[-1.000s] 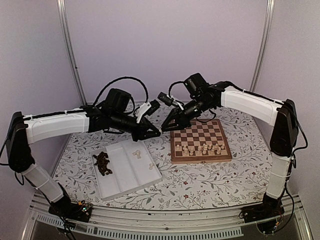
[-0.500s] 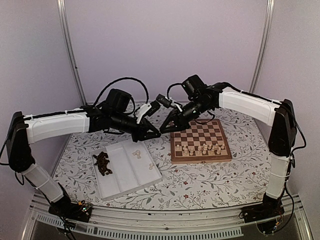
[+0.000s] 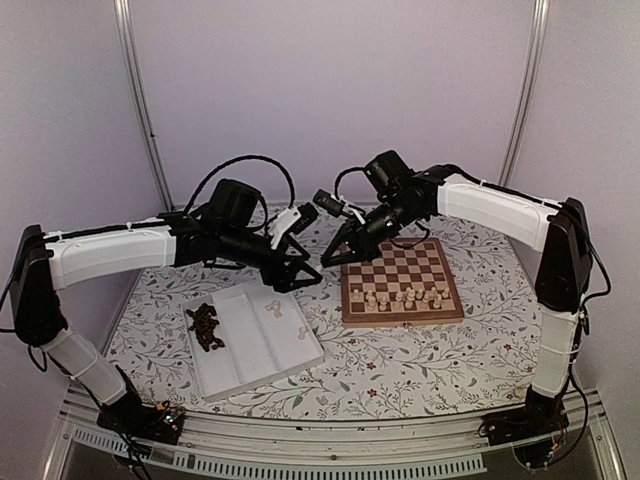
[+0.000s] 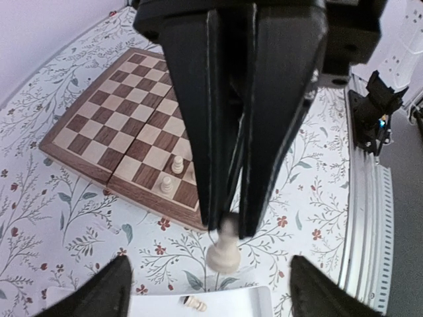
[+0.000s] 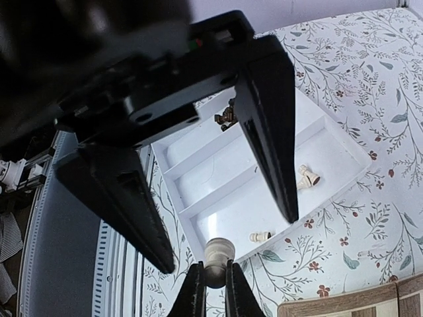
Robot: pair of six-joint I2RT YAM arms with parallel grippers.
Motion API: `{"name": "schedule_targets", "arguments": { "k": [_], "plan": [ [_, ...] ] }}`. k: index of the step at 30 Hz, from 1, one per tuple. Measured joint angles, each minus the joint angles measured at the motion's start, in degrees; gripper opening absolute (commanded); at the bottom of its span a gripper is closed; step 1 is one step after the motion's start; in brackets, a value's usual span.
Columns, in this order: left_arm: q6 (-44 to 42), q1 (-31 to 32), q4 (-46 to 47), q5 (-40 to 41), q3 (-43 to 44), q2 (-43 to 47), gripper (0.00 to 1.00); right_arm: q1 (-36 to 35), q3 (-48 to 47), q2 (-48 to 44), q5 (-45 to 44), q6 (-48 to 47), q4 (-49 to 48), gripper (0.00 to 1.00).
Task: Set up the chess pieces on the board
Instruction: Place the chess piece on the chessboard.
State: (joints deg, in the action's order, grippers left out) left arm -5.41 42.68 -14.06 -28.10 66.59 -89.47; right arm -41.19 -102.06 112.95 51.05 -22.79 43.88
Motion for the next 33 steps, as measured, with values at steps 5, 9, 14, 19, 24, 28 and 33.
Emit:
{"name": "schedule_targets", "arguments": {
  "k": [5, 9, 14, 19, 24, 28, 33],
  "plan": [
    [-1.5, 0.0, -0.5, 5.9, -1.7, 3.4, 0.99, 3.6, 2.7, -2.3, -4.9, -1.6, 0.2, 0.02],
    [-2.5, 0.0, -0.6, 11.0, -1.9, 6.1, 0.99, 9.2, 9.3, -7.8, -11.8, -4.0, 0.3, 0.01],
    [-3.2, 0.0, 2.9, 18.6, -5.8, 11.2, 0.99, 17.8, 14.6, -12.1, -16.7, -5.8, 0.3, 0.01],
    [-0.5, -1.2, 9.7, 26.4, -12.8, 16.8, 0.99, 21.2, 17.4, -13.3, -23.6, -7.8, 0.5, 0.02],
    [0.9, -4.3, 15.0, 25.3, -17.6, 20.0, 0.92, 19.7, 16.5, -12.9, -27.0, -9.0, 1.5, 0.02],
    [0.9, -4.5, 15.0, 23.2, -16.3, 18.5, 0.82, 17.8, 15.3, -10.6, -29.0, -10.1, 1.9, 0.02],
    [0.9, -4.5, 12.9, 21.0, -13.9, 15.1, 0.79, 14.4, 15.2, -6.3, -30.0, -11.0, 3.1, 0.03]
  ]
}}
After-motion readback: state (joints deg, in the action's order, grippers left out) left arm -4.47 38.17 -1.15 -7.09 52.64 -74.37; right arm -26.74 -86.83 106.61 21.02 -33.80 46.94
